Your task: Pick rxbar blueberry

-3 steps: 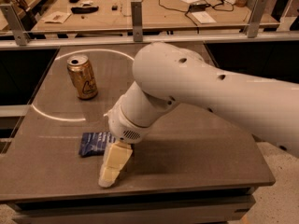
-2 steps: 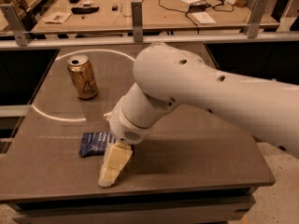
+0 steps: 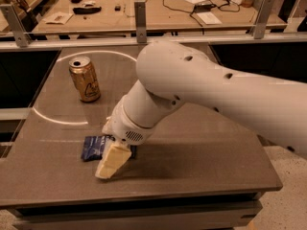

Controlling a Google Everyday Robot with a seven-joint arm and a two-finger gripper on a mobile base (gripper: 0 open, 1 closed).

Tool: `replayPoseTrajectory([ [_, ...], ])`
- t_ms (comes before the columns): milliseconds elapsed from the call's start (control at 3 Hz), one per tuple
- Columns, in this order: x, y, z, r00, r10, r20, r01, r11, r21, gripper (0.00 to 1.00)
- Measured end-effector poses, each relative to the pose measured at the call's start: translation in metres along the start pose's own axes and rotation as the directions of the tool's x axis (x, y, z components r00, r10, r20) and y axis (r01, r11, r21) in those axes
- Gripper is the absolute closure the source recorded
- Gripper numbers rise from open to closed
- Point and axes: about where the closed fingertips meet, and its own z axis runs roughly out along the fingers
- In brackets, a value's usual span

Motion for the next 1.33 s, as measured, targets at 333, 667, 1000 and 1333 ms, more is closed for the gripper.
replayPoseTrajectory([
  [333, -0.005, 0.000, -0.007, 1.000, 0.000, 0.000, 0.000, 1.0000, 0.000, 0.84],
  [667, -0.007, -0.001, -0.011, 1.000, 0.000, 0.000, 0.000, 1.0000, 0.000, 1.00],
  [1000, -0.004, -0.004, -0.012, 0.997, 0.034, 0.071, -0.034, 0.9994, -0.008, 1.00],
  [1333, -0.009, -0.015, -0.030, 0.990, 0.048, 0.135, -0.051, 0.9985, 0.020, 1.00],
])
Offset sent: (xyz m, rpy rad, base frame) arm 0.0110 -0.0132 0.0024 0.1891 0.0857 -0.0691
